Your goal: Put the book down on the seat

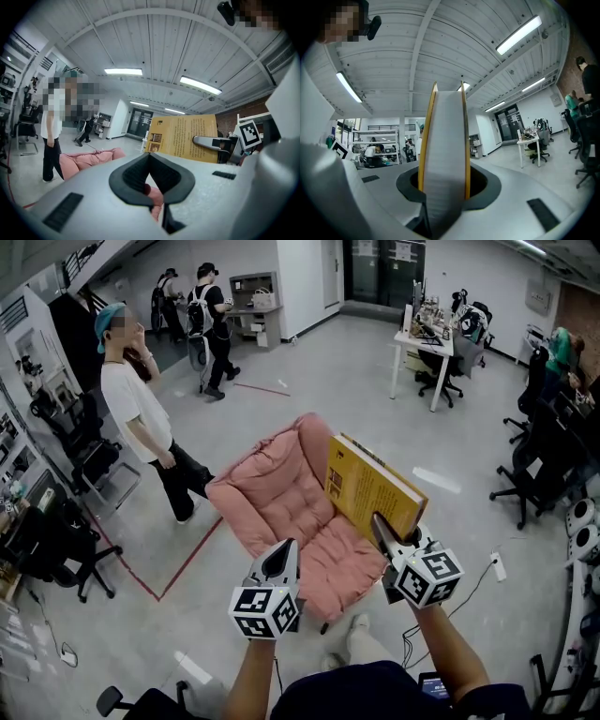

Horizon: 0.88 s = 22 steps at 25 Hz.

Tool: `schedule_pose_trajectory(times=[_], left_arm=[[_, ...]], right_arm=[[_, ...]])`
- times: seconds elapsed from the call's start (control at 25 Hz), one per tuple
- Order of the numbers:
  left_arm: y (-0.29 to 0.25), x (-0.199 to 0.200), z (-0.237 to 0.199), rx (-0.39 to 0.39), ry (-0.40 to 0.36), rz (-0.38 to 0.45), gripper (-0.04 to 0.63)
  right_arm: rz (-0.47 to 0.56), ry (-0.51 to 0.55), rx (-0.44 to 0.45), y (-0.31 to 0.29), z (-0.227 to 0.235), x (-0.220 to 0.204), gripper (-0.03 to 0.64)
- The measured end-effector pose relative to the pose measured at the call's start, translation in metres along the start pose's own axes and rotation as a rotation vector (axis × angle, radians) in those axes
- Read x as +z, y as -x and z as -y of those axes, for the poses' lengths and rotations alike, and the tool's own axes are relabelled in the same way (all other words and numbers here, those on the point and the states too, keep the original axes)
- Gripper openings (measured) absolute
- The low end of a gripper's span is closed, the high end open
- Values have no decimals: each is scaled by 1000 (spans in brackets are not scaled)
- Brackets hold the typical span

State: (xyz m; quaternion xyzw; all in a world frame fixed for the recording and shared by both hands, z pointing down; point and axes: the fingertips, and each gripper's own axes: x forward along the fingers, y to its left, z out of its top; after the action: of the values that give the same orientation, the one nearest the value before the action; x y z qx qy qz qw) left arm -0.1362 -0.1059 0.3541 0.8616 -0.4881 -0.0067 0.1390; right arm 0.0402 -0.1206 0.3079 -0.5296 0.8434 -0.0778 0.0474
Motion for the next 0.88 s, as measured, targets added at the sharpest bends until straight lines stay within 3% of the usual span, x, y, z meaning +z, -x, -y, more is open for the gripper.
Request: schedule_pose_trajectory(times=[0.88], left_arm=[[-67,-10,-7,23,11,-43,0]], right_arm=[[-35,-20,5,-45,60,-10,150]])
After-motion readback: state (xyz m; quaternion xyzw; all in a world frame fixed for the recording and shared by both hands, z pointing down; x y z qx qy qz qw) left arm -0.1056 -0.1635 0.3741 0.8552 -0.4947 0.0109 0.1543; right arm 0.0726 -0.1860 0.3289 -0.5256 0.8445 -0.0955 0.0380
